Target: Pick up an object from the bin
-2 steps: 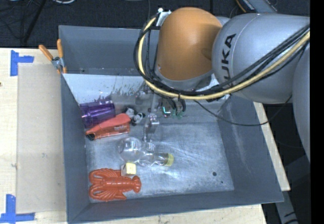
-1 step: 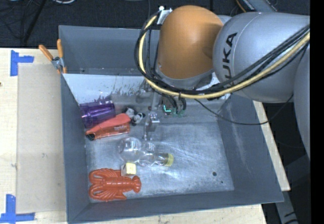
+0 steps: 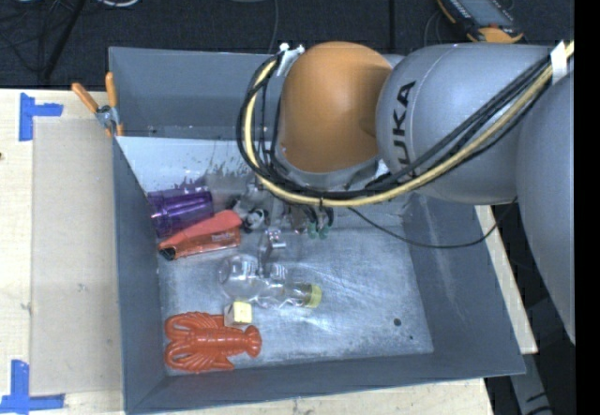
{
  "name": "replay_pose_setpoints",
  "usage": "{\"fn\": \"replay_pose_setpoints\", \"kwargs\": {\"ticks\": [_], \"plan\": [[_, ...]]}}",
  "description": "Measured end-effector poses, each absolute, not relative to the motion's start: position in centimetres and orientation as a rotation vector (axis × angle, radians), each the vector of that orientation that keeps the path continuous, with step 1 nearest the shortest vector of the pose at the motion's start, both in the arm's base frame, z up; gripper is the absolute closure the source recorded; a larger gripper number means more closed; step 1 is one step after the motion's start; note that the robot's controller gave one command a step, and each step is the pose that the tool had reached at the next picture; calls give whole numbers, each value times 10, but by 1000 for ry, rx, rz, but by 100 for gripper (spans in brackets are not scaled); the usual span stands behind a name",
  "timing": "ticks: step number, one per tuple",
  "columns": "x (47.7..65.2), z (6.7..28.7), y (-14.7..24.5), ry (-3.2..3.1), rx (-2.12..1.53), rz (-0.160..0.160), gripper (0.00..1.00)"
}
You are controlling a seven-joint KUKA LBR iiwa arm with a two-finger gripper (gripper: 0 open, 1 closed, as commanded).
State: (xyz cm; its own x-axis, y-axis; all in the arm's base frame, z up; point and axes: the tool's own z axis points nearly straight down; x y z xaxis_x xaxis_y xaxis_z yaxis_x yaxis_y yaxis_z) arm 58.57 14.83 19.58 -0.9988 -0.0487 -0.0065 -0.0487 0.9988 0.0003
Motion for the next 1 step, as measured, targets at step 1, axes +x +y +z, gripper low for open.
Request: {"fn": "replay_pose_setpoints", "kwargs": {"ticks": [1], "plan": [[576,177,149,3141,-150,1,0]]}}
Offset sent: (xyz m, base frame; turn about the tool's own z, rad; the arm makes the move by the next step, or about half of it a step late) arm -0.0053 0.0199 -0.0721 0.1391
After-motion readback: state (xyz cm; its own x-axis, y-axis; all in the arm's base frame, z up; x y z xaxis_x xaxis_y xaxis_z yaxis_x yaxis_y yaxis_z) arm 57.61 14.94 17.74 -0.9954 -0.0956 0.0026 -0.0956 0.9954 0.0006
